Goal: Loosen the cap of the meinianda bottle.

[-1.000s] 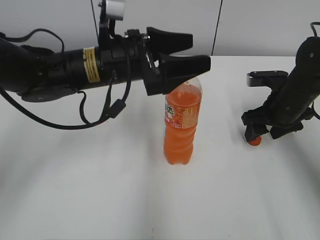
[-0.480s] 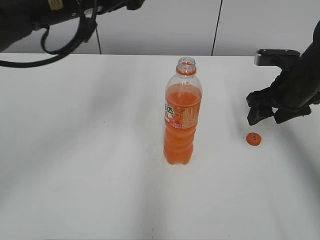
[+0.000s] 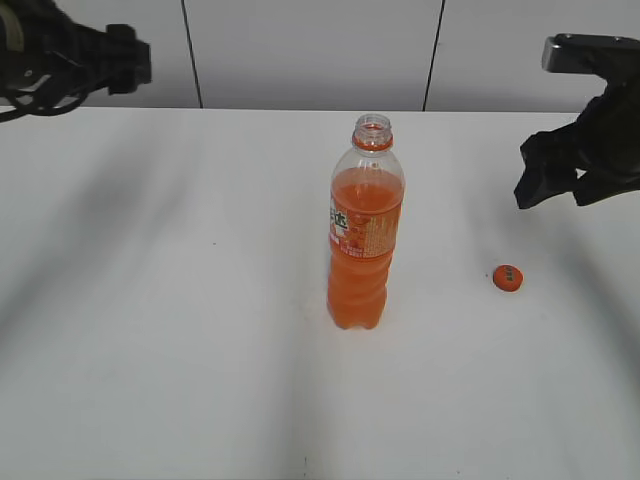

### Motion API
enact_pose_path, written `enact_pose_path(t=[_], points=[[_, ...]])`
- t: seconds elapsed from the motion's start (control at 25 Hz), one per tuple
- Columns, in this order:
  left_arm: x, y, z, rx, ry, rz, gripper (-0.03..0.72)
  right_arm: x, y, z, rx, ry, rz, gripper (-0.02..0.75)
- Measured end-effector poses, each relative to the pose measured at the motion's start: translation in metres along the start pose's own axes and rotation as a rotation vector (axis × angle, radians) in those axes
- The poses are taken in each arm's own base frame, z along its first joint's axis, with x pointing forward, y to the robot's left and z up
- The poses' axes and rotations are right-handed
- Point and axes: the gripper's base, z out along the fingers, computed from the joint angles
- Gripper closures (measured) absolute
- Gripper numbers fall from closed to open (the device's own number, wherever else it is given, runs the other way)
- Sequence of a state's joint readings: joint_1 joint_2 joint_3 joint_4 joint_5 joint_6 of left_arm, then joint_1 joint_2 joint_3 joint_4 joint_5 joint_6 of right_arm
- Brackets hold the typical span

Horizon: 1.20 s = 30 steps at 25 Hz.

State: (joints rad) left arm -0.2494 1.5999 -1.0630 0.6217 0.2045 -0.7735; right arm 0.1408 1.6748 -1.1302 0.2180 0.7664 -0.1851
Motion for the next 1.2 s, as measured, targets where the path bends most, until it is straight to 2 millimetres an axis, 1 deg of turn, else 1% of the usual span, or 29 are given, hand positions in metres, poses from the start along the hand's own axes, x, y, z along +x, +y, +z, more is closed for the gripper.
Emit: enact_pose_path(t=[0.08, 0.2, 0.4, 0.48, 0.6, 0.76, 1.0, 1.2], points=[[0.004, 0.015, 0.002, -0.060, 0.051, -0.031, 0.109, 0.002, 0.001, -0.005, -0.003, 0.013, -0.005, 0.203], [0.014, 0.034, 0.007, -0.109, 0.163, -0.069, 0.132, 0.005, 0.001, -0.007, 0.002, 0.055, -0.016, 0.203], [0.038, 0.063, 0.016, -0.128, 0.380, -0.148, 0.151, 0.007, -0.003, -0.007, 0.027, 0.077, -0.028, 0.203], [0.044, 0.075, 0.018, -0.139, 0.438, -0.174, 0.152, 0.008, -0.009, -0.008, 0.044, 0.077, -0.008, 0.203], [0.049, 0.088, 0.018, -0.151, 0.490, -0.175, 0.153, 0.008, -0.026, -0.011, 0.074, 0.074, 0.037, 0.203], [0.050, 0.092, 0.017, -0.154, 0.491, -0.179, 0.155, 0.010, -0.041, -0.013, 0.125, 0.081, 0.039, 0.203], [0.050, 0.092, 0.015, -0.160, 0.503, -0.156, 0.156, 0.012, -0.043, -0.014, 0.144, 0.100, 0.024, 0.203], [0.037, 0.094, -0.002, -0.180, 0.452, -0.096, 0.156, 0.014, -0.042, -0.014, 0.141, 0.123, 0.027, 0.203]])
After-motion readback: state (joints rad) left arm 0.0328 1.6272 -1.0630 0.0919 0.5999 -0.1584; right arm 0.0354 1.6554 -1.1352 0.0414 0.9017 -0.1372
